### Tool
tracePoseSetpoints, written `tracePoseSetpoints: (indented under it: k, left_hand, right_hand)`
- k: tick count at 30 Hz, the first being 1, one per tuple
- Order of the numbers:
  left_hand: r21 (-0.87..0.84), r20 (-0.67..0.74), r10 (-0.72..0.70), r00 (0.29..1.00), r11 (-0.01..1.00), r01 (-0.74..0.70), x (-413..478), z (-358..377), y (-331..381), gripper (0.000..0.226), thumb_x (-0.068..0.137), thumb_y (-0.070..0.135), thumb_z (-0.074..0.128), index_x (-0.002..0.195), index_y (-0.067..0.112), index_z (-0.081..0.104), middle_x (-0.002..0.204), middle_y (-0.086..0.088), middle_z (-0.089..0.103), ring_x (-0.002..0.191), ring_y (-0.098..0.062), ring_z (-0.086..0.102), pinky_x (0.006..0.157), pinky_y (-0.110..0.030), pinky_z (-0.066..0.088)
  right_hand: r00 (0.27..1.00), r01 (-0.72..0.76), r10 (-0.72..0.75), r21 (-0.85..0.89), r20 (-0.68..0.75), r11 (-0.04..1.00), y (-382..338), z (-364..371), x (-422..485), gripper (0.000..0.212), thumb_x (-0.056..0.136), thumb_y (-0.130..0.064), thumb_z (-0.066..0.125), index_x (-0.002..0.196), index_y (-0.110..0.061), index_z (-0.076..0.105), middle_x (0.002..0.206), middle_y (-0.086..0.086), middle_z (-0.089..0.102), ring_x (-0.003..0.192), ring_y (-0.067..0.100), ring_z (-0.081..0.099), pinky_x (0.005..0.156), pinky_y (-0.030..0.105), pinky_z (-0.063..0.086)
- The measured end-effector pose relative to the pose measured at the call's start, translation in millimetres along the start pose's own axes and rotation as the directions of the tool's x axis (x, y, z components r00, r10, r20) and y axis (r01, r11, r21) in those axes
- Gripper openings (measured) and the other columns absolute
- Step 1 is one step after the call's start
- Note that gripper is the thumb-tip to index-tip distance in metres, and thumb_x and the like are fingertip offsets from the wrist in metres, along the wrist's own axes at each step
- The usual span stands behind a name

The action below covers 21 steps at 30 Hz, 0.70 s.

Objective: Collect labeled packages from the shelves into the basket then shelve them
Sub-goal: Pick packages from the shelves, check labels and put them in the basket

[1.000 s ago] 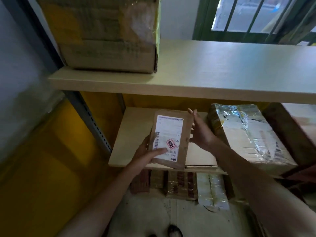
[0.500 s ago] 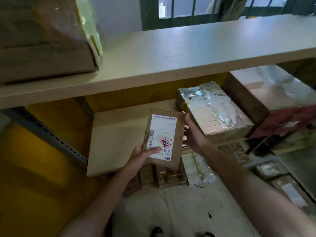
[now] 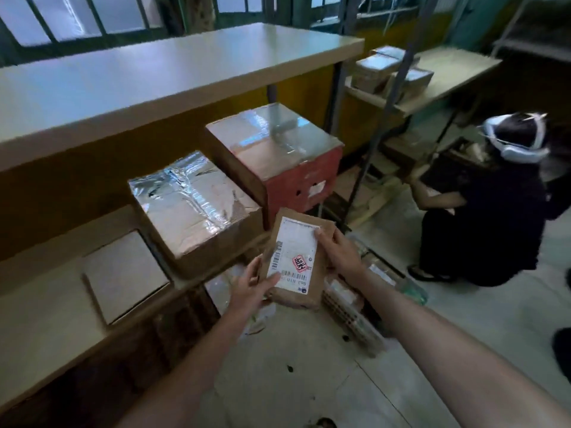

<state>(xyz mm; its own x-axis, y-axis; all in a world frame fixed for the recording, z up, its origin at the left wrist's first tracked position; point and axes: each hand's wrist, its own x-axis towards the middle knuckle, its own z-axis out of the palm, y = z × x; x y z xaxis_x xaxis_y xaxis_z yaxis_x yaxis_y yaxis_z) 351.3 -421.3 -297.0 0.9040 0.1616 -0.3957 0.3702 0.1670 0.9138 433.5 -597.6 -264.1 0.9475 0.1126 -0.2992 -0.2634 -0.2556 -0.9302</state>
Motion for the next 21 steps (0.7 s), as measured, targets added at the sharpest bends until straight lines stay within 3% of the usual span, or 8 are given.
tracePoseSetpoints:
  k: [2,3,7,10,13,16,18,21]
  left_hand:
    - [-0.027,0.043,-0.046,0.998,0.999,0.047,10,37,-14,0.054,0.081,0.020,0.067,0.128,0.029,0.042,0.105,0.001,0.065,0.090,-0.016,0.065,0.060,-0.025,0.056]
    - [-0.024,0.061,-0.069,0.996,0.997,0.070,17,53,-22,0.054,0.081,0.021,0.067,0.128,0.029,0.043,0.108,0.000,0.065,0.090,-0.016,0.065,0.061,-0.025,0.055]
    - [-0.003,0.081,-0.159,0.984,0.987,0.159,41,104,-48,0.049,0.080,0.024,0.069,0.122,0.029,0.046,0.108,0.003,0.064,0.092,-0.018,0.064,0.069,-0.032,0.055]
    - [0.077,0.101,-0.221,0.970,0.974,0.214,59,128,-66,0.047,0.077,0.030,0.071,0.114,0.040,0.044,0.107,0.008,0.063,0.096,-0.019,0.063,0.069,-0.030,0.054]
    - [0.202,0.123,-0.301,0.946,0.941,0.273,79,138,-82,0.055,0.073,0.036,0.074,0.117,0.039,0.042,0.107,0.008,0.063,0.092,-0.014,0.065,0.063,-0.026,0.055]
    - [0.339,0.131,-0.374,0.918,0.887,0.313,114,145,-99,0.061,0.061,0.045,0.078,0.114,0.035,0.048,0.110,0.003,0.065,0.097,-0.017,0.065,0.083,-0.037,0.055]
    - [0.421,0.133,-0.400,0.907,0.851,0.314,144,152,-112,0.049,0.064,0.040,0.076,0.107,0.039,0.052,0.109,0.006,0.066,0.100,-0.017,0.063,0.091,-0.042,0.051]
    - [0.467,0.162,-0.403,0.901,0.835,0.290,193,173,-134,0.031,0.071,0.031,0.073,0.099,0.040,0.062,0.100,0.014,0.070,0.095,-0.011,0.066,0.088,-0.038,0.052]
  right_hand:
    - [0.998,-0.062,0.063,-0.039,0.026,0.997,22,-35,3,0.052,0.083,-0.047,0.063,0.126,-0.023,0.047,0.116,0.004,0.066,0.098,0.023,0.066,0.073,0.042,0.059]
    - [0.994,-0.100,0.102,-0.045,0.031,0.994,33,-51,4,0.056,0.081,-0.045,0.067,0.128,-0.021,0.046,0.115,0.004,0.067,0.099,0.023,0.066,0.077,0.047,0.058]
    - [0.969,-0.240,0.233,0.083,0.086,0.967,72,-92,5,0.074,0.074,-0.035,0.076,0.135,-0.018,0.037,0.118,0.002,0.065,0.095,0.013,0.068,0.072,0.034,0.059]
    - [0.934,-0.351,0.337,0.140,0.115,0.926,101,-108,10,0.065,0.074,-0.038,0.076,0.129,-0.023,0.044,0.111,-0.004,0.067,0.088,0.009,0.068,0.062,0.029,0.057]
    - [0.889,-0.457,0.447,0.204,0.097,0.866,135,-114,26,0.053,0.076,-0.039,0.073,0.122,-0.028,0.049,0.109,-0.001,0.069,0.096,0.020,0.067,0.073,0.043,0.057]
    - [0.855,-0.508,0.516,0.302,0.059,0.807,164,-117,53,0.048,0.077,-0.042,0.071,0.118,-0.025,0.054,0.101,-0.004,0.072,0.088,0.017,0.069,0.063,0.034,0.054]
    - [0.823,-0.543,0.567,0.346,0.036,0.765,183,-119,75,0.047,0.077,-0.044,0.071,0.117,-0.025,0.055,0.102,-0.004,0.072,0.087,0.017,0.069,0.061,0.033,0.054]
    - [0.807,-0.540,0.590,0.394,-0.008,0.744,216,-131,113,0.048,0.077,-0.044,0.071,0.117,-0.024,0.054,0.113,-0.001,0.068,0.094,0.017,0.067,0.071,0.037,0.054]
